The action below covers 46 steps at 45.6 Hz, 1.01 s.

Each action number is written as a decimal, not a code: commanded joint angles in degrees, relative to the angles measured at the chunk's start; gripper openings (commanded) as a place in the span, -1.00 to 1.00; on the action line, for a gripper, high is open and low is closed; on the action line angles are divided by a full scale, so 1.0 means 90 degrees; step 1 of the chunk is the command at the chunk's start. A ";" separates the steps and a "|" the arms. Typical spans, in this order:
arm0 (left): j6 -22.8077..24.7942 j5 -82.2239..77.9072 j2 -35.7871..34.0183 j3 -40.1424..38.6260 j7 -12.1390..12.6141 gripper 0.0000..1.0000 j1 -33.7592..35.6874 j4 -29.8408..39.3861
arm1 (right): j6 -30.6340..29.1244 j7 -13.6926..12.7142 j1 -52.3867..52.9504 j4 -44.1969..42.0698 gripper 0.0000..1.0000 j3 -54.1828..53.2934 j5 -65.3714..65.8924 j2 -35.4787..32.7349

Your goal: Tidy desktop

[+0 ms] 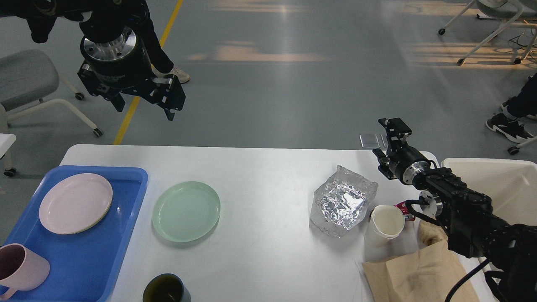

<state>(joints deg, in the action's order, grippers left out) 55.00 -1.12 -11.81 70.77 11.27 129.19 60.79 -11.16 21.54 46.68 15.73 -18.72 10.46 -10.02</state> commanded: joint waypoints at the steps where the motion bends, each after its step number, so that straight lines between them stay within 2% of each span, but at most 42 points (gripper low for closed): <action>1: 0.0000 -0.0002 0.0023 -0.0002 0.0007 0.94 -0.0174 0.0043 | -0.0001 -0.0001 0.0008 0.0000 1.00 0.0000 0.0000 0.0000; 11: 0.0000 0.0007 0.0355 -0.0324 0.0046 0.94 -0.0915 -0.0006 | -0.0001 -0.0001 -0.0001 0.0000 1.00 0.0000 0.0000 0.0000; 27: 0.0000 0.0017 0.1068 -0.0246 -0.0003 0.94 -0.2273 0.0082 | -0.0001 -0.0001 -0.0001 0.0000 1.00 0.0000 0.0000 0.0000; 39: 0.0000 0.0397 0.0912 0.0036 -0.0012 0.94 -0.2391 0.0599 | -0.0001 0.0009 -0.0001 0.0000 1.00 0.0000 0.0000 0.0000; 42: 0.0000 0.0583 0.0873 0.0144 -0.0080 0.93 -0.2372 0.0755 | -0.0001 -0.0001 -0.0001 0.0000 1.00 0.0000 0.0000 0.0000; 46: 0.0000 0.0632 0.0873 0.0213 -0.0373 0.89 -0.2381 0.0921 | -0.0001 -0.0001 -0.0001 0.0000 1.00 0.0000 0.0000 0.0000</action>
<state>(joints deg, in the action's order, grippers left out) 54.99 3.51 -3.79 71.72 10.51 107.70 67.18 -11.16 21.54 46.68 15.73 -18.72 10.46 -10.02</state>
